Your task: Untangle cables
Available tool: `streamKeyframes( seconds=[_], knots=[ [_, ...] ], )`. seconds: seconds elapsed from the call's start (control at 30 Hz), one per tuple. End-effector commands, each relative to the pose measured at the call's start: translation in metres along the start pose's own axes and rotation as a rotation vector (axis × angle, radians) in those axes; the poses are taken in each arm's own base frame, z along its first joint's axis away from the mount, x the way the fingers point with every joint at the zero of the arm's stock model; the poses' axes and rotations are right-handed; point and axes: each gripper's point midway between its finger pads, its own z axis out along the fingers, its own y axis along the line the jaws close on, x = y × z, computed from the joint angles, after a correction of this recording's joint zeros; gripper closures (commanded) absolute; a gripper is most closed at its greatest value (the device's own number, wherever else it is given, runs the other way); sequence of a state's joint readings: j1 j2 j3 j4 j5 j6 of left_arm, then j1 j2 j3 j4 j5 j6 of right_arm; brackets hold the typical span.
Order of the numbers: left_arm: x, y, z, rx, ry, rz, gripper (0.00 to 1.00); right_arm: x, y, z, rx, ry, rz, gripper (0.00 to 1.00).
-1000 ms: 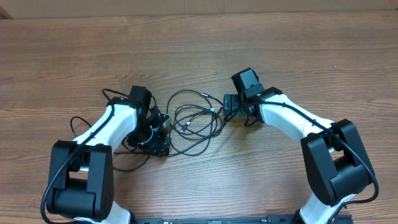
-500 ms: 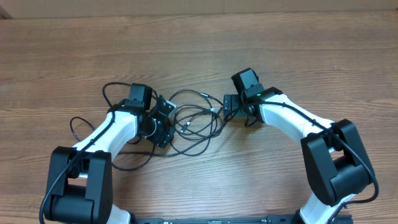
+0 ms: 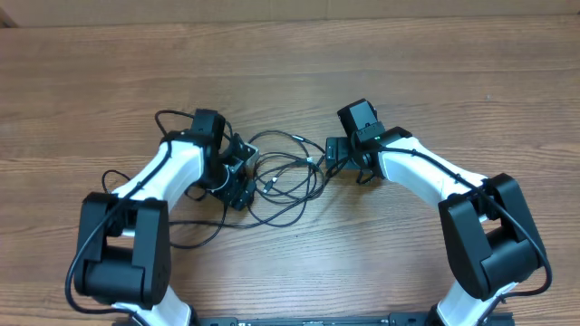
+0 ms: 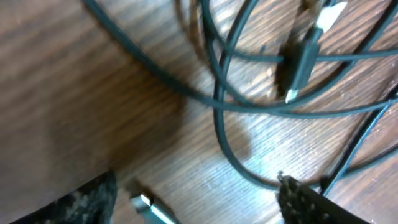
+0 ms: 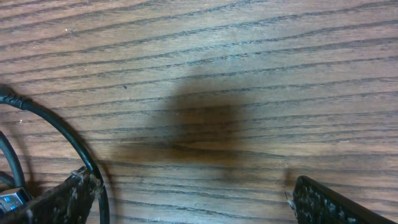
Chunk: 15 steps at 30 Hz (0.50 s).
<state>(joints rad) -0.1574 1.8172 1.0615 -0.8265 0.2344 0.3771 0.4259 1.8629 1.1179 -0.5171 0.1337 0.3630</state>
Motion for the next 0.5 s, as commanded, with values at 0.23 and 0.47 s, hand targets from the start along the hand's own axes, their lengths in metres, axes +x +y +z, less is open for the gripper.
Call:
streamKeyframes(
  seconds=[0.23,0.47],
  knots=[
    [0.013,0.002,-0.018,-0.036,0.100,-0.222,0.00,0.001,0.000,0.002,-0.003,0.002,0.006,0.00],
    [-0.009,0.016,-0.077,-0.198,-0.132,-0.321,0.00,0.001,0.000,0.002,-0.004,0.001,0.006,0.00]
  ],
)
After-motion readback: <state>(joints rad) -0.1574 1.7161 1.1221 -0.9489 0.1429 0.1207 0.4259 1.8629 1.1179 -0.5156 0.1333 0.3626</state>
